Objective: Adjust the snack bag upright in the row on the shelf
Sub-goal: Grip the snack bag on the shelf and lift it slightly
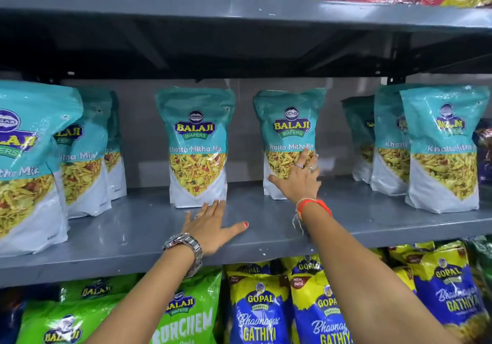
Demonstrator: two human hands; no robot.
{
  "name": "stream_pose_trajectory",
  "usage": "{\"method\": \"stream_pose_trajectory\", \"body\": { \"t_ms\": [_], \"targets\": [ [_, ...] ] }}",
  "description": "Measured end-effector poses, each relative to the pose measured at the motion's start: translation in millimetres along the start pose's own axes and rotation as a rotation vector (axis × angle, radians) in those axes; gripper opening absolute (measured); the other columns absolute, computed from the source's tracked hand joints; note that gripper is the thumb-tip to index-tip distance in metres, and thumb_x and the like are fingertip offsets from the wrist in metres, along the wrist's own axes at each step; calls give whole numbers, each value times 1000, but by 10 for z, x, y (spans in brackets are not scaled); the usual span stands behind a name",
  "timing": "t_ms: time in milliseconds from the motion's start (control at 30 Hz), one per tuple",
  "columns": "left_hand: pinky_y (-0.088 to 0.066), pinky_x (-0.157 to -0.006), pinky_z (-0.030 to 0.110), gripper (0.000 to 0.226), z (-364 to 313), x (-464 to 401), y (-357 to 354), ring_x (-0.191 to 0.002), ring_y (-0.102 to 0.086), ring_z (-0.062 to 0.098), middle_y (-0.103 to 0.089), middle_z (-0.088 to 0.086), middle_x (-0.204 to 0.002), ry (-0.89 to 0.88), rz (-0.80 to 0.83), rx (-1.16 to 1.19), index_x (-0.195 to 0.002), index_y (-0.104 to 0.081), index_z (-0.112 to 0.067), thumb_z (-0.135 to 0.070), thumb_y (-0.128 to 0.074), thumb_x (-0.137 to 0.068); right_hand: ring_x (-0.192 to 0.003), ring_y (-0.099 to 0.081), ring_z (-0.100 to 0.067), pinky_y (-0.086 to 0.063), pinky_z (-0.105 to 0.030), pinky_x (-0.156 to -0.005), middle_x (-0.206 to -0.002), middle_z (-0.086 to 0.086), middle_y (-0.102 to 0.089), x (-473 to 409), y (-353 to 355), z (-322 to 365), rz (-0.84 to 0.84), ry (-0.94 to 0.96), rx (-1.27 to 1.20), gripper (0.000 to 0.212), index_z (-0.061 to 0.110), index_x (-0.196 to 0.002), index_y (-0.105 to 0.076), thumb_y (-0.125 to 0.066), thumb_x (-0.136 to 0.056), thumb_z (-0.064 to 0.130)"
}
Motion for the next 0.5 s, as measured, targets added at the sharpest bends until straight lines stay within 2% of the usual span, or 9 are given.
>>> {"method": "stream_pose_trajectory", "body": {
  "t_ms": [200,500],
  "targets": [
    [-1,-116,48,91,31,-64,-62,-146,-2,17,-1,-2,-159,22,107,-69,-148,-8,-19,-75,-25,-79,-136,-29,-47,-38,-57,-104,-155,-25,-14,-80,-104,-20,-56,-91,-127,125,18,-150,9,-75,-66,57],
    [-1,-116,47,88,8,-63,-65,-146,-2,17,-2,-3,-159,22,93,-96,-148,-8,-21,-75,-23,-80,-133,-33,-45,-40,-58,-102,-149,-23,-23,-112,-82,-12,-87,-116,-184,121,18,-149,3,-80,-66,47]
  ]
}}
Point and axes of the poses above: each hand's wrist, its own x-axis away from the middle knuckle, its own y-axis out of the back of the hand, z = x × y, the point moved 3 cm from there along -x, towards the middle knuckle
